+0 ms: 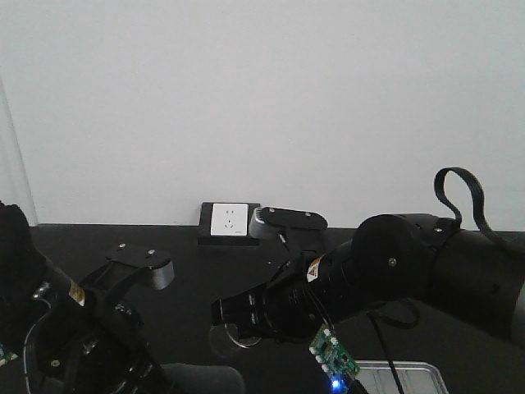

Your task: Wipe beaker with gray cloth and return to tray

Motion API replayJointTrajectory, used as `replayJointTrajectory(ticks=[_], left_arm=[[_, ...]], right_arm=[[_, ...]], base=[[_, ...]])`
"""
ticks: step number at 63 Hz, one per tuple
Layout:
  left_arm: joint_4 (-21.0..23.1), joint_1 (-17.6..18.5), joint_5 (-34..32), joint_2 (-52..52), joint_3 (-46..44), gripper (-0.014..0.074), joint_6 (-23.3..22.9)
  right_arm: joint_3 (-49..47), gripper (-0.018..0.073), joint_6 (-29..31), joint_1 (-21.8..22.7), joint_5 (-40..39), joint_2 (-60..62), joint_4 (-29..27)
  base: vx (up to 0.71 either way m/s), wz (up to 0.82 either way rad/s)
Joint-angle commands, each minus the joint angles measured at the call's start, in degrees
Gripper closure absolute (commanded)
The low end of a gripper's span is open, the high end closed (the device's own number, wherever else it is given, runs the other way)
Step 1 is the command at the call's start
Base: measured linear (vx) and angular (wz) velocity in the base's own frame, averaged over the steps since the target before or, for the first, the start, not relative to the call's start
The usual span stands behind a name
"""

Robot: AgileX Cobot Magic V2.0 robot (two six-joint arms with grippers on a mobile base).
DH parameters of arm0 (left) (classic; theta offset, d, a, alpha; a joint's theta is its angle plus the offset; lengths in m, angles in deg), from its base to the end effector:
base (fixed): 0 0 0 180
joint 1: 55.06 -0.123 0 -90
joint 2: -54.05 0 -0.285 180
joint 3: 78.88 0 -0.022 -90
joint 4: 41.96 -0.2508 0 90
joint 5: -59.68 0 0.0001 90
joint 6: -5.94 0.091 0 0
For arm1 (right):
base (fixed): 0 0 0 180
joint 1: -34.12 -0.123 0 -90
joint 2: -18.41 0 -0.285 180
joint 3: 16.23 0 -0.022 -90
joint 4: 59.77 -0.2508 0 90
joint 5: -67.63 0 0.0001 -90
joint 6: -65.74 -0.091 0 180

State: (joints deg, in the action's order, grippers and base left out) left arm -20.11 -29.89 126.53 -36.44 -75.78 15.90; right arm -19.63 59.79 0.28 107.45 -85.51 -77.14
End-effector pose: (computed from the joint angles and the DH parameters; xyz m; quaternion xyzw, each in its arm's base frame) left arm 0.2446 -0.1494 0.3345 0.2502 0.9357 -0.2048 0.1409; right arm 0.3040 0.2248 0.3080 -0.1501 0.9209 0.2366 0.2710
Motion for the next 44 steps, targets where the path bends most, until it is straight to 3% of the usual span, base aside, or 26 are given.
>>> replayJointTrajectory(ticks=[1,8,15,24,33,36,44], left_arm=[[2.31,0.46,-8.64,2.07,-1.84,0.0596,0.94],[2.03,0.46,-22.12,2.07,-1.84,0.0596,-1.00],[-3.87,0.24,-30.53,2.07,-1.84,0.0596,-4.50],[-22.66,-1.41,-27.45,2.12,-1.78,0.0596,-17.42],[-40.56,-5.61,-24.64,2.19,1.03,0.0596,-30.48],[-42.38,-6.79,-24.86,2.19,2.41,0.0596,-31.86],[-42.25,-8.21,-27.15,1.99,7.43,0.0596,-31.80]], right_arm=[[-1.98,0.0571,0.07,0.37,-3.19,2.91,-2.33],[-1.98,0.0571,1.83,0.37,-0.61,2.91,-3.09],[-1.98,0.0571,1.64,1.24,3.62,2.91,0.36],[-1.98,0.0571,0.86,6.95,10.24,2.91,6.32],[-0.03,0.0571,2.00,16.34,13.99,2.91,10.83],[1.84,0.0570,2.37,19.77,13.98,2.91,10.99],[8.53,0.0570,5.95,27.10,12.67,2.79,10.85]], base=[[0.00,0.00],[0.00,0.00],[0.00,0.00],[0.00,0.00],[0.00,0.00],[0.00,0.00],[0.00,0.00]])
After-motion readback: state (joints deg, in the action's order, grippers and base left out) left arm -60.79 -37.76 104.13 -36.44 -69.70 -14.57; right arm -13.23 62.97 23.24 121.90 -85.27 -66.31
